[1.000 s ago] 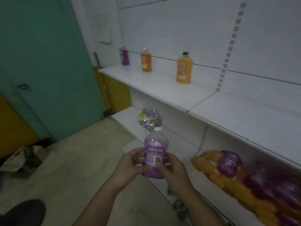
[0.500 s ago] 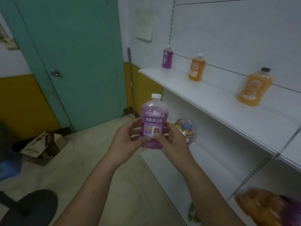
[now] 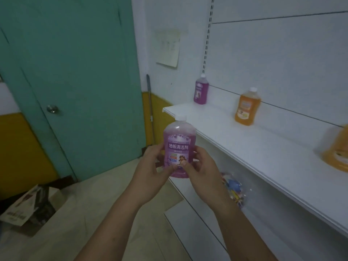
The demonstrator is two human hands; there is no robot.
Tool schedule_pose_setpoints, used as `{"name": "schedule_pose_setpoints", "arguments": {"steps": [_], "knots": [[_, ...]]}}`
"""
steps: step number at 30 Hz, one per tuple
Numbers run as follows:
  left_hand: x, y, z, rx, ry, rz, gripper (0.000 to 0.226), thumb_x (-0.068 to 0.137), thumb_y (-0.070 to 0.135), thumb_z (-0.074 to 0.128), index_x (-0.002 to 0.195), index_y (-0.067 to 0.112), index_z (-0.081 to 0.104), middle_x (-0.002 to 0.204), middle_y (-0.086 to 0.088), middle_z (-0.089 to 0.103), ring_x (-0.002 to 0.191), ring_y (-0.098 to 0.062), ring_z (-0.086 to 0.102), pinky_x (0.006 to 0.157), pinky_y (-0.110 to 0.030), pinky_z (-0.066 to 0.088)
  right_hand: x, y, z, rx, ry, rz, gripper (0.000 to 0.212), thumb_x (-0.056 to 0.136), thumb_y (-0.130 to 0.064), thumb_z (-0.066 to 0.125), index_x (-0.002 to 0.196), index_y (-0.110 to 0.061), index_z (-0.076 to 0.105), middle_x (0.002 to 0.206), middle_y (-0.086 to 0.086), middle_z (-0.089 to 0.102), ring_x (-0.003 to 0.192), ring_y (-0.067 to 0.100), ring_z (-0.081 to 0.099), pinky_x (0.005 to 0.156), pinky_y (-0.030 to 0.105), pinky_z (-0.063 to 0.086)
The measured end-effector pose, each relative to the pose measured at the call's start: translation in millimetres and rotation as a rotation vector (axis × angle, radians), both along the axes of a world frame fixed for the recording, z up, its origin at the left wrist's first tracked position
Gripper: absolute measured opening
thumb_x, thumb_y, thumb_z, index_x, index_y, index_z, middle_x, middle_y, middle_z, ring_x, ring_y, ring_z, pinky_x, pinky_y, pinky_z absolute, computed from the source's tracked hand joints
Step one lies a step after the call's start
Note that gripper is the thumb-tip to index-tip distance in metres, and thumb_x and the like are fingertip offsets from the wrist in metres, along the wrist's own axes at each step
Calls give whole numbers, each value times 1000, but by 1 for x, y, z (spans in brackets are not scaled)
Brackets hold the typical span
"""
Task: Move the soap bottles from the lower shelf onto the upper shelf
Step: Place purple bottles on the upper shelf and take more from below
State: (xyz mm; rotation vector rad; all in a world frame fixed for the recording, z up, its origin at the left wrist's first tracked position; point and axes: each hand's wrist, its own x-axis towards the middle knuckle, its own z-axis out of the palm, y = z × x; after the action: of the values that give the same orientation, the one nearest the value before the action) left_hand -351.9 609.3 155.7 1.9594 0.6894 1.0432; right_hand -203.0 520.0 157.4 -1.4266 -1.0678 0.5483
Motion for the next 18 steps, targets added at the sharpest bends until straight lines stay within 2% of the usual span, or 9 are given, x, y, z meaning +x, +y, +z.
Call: {"name": "schedule_pose_setpoints", "arguments": {"steps": [2, 5, 7, 9, 12, 16, 18], "knots": [[23, 33, 3, 20, -3, 4, 66, 87, 15, 81, 133, 52, 50, 118, 2, 60, 100, -6, 64, 91, -28, 58, 21, 33, 4, 16, -3, -1, 36, 97, -15, 67, 124, -36, 56, 112, -18, 71, 99, 0, 70, 83, 23, 59], [57, 79, 14, 16, 7, -17, 57, 88, 17, 80, 129, 47, 54, 121, 2, 60, 102, -2, 64, 88, -22, 58, 51, 79, 12, 6, -12, -38, 37, 97, -12, 67, 125, -32, 54, 111, -20, 67, 96, -9, 67, 76, 14, 57], [82, 107, 25, 19, 5, -33, 55, 89, 17, 79, 130, 45, 56, 121, 4, 63, 104, -2, 64, 89, -24, 58, 71, 108, 21, 2, -40, -86, 38, 96, -11, 68, 125, -30, 52, 110, -20, 65, 94, -12, 65, 75, 14, 57], [110, 136, 34, 12, -11, -72, 53, 90, 15, 77, 129, 46, 58, 120, 7, 67, 105, -4, 65, 86, -23, 59, 94, 137, 30, -26, -66, -121, 38, 96, -15, 70, 126, -29, 51, 110, -20, 64, 95, -8, 66, 76, 14, 56], [156, 177, 40, -23, -14, -98, 57, 92, 14, 76, 141, 34, 54, 123, 10, 68, 107, -7, 66, 83, -20, 59, 131, 179, 36, -102, -120, -185, 39, 96, -20, 70, 127, -26, 48, 107, -21, 60, 94, -3, 63, 70, 9, 50], [218, 237, 40, -16, 71, -130, 67, 93, 26, 76, 149, 34, 39, 131, 9, 63, 110, -11, 64, 90, -30, 58, 190, 238, 33, -201, -193, -313, 42, 92, -15, 74, 126, -10, 50, 112, -1, 65, 97, 14, 66, 65, 14, 47], [247, 265, 40, 40, 128, -173, 63, 95, 25, 74, 147, 33, 39, 127, 7, 63, 105, -12, 63, 87, -26, 55, 221, 269, 24, -280, -223, -389, 40, 87, -13, 77, 118, -6, 53, 105, 3, 66, 89, 17, 66, 57, 15, 44]]}}
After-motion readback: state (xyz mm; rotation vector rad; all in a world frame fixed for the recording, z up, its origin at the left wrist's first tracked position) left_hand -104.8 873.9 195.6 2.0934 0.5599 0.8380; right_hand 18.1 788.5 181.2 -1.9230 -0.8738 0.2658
